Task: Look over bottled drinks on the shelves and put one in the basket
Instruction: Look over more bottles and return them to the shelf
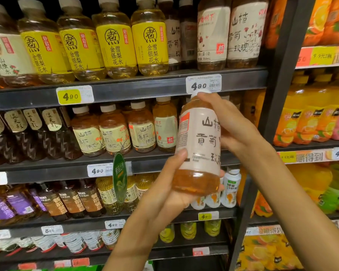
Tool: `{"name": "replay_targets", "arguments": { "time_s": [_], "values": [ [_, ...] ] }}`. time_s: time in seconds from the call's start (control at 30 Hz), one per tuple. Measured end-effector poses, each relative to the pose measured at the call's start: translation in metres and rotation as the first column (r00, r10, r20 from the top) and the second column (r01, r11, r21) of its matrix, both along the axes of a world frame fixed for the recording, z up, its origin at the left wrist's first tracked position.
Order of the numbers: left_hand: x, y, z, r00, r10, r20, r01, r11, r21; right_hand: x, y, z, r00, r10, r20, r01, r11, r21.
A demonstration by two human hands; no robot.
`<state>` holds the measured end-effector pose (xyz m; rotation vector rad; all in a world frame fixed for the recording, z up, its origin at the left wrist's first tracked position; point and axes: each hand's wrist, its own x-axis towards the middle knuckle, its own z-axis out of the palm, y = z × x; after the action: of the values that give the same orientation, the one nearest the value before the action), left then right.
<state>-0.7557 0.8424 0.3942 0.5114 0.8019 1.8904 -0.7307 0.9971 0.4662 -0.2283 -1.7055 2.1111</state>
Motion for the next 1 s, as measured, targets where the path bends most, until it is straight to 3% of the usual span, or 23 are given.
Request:
{"name": "replay_targets", "arguments": {
  "time_s": [0.1,0.23,0.37,0.5,0.7,0.83,1.0],
  "values": [
    [-0.003,-0.004,-0.004,0.959,0.089,-0.269,-0.128,0.983,-0.131,0.004,-0.003,0.001,0.994,-0.007,-0.110,0.020,0.993,0.116],
    [-0.003,-0.006,-0.002,0.863,0.112,-0.493,-0.181,0.979,-0.095,0.009,-0.006,0.002,0.980,0.034,-0.198,-0.004,0.989,0.147],
    [-0.008,-0.001,-0.003,0.717,0.201,-0.668,-0.317,0.947,-0.055,0.017,-0.009,-0.004,0.974,0.097,-0.206,-0.037,0.960,0.276],
    [-0.009,0.006,-0.011,0.605,0.246,-0.757,-0.393,0.919,-0.016,0.022,-0.015,-0.003,0.952,0.097,-0.292,0.040,0.902,0.430],
    [-0.013,0.013,-0.016,0.510,0.296,-0.808,-0.427,0.902,0.061,0.028,-0.021,-0.007,0.887,0.085,-0.454,0.171,0.852,0.495],
    [-0.020,0.020,-0.014,0.383,0.318,-0.867,-0.482,0.870,0.106,0.035,-0.026,-0.011,0.865,0.136,-0.482,0.213,0.772,0.599],
    [-0.035,0.022,-0.003,0.321,0.310,-0.895,-0.453,0.880,0.143,0.044,-0.026,-0.007,0.848,0.233,-0.476,0.175,0.724,0.667]
  ]
}}
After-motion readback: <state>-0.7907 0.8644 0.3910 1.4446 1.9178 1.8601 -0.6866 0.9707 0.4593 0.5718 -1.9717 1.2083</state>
